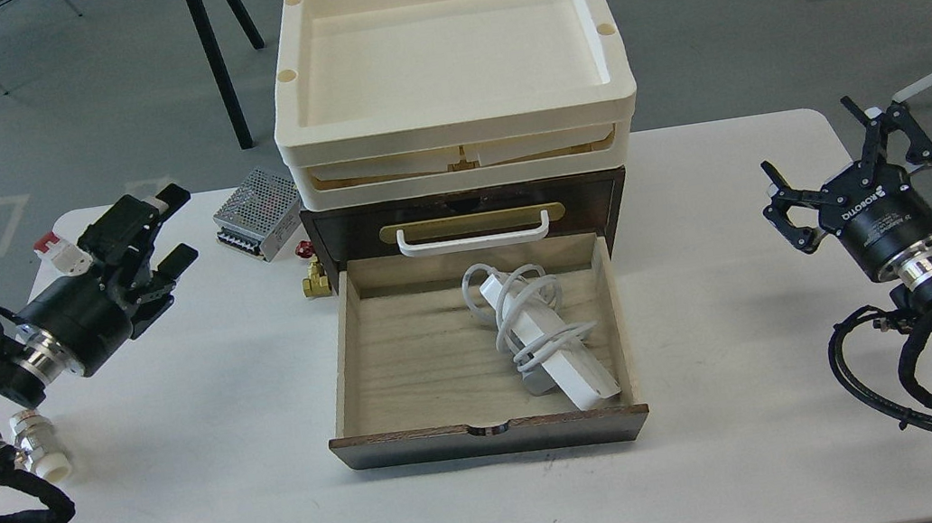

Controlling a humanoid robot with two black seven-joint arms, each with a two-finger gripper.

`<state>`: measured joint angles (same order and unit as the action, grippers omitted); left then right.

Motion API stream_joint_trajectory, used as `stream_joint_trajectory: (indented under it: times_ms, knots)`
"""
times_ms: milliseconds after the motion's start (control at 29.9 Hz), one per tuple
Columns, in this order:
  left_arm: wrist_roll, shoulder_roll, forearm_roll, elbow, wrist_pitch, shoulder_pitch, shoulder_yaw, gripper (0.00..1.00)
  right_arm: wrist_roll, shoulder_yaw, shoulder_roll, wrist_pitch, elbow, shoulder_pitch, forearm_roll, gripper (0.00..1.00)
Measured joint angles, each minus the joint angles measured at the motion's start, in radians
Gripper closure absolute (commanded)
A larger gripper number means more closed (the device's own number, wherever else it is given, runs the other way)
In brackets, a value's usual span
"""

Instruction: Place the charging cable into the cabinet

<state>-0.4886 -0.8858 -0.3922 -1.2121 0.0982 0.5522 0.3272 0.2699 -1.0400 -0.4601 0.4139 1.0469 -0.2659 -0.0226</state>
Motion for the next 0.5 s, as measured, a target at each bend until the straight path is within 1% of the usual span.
stream_joint_trajectory:
  times_ms: [100,201,335,401,502]
  knots:
    - [0.000,0.016,0.161,0.024,0.000,-0.008,0.000,0.02,0.000,0.000,0.000,0.000,0.001,0.000,0.000,0.01]
    - [0.000,0.056,0.289,0.066,0.006,-0.009,0.000,0.01,0.000,0.000,0.000,0.000,0.002,0.001,0.000,0.01]
    - [0.000,0.171,0.384,0.199,0.023,-0.009,0.024,0.01,0.000,-0.001,0.000,0.001,0.003,0.000,0.000,0.01]
    - [0.000,0.241,0.394,0.286,0.058,-0.009,0.058,0.01,0.000,-0.002,0.000,0.001,0.003,0.000,-0.001,0.01]
    - [0.000,0.335,0.398,0.422,0.152,-0.009,0.111,0.01,0.000,-0.002,0.000,0.001,0.004,0.000,-0.001,0.01]
